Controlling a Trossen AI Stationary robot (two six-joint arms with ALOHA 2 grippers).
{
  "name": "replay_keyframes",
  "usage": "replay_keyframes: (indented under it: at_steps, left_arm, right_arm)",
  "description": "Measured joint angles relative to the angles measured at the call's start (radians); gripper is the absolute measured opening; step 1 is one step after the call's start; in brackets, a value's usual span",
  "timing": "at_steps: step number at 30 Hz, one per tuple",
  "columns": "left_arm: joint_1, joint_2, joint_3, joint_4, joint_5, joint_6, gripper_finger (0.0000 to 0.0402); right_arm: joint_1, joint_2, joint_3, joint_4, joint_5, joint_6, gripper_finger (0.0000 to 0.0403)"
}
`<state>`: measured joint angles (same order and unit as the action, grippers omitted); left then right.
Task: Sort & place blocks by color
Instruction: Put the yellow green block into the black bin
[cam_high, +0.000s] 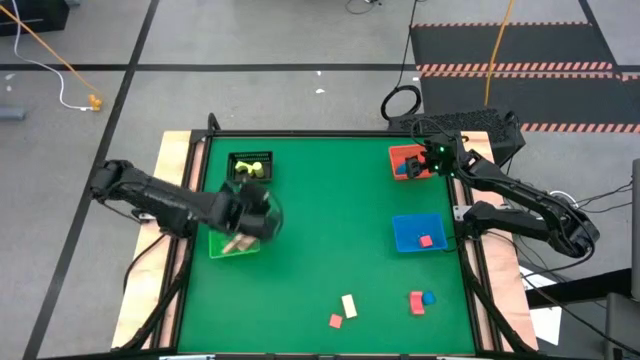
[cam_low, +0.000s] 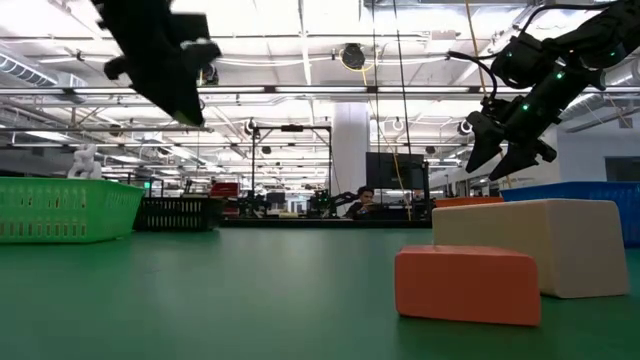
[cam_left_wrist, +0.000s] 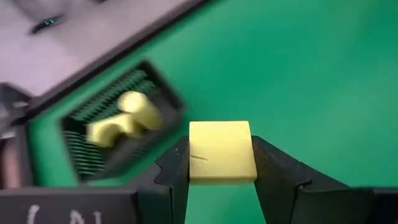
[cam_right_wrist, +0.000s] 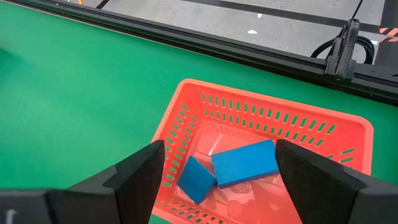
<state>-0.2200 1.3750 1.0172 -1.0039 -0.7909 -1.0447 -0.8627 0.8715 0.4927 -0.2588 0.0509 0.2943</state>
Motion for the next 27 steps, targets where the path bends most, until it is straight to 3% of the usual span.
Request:
replay_keyframes:
  at_steps: [4, 11, 20, 27]
  left_arm:
    - [0.184, 0.0, 0.0, -0.026, 0.033, 0.084, 0.0137]
    - [0.439, 0.011, 0.0, 0.08, 0.145, 0.303, 0.0137]
    - [0.557, 0.012, -0.045, 0.099, 0.167, 0.314, 0.0137]
    - [0.636, 0.012, -0.177, 0.273, 0.254, 0.274, 0.0137]
  right_arm:
    - [0.0, 0.0, 0.0, 0.0, 0.0, 0.0, 0.0297]
    - [0.0, 0.0, 0.0, 0.0, 0.0, 0.0, 0.0297]
    - [0.0, 0.0, 0.0, 0.0, 0.0, 0.0, 0.0297]
    - [0.0, 0.0, 0.0, 0.0, 0.0, 0.0, 0.0297]
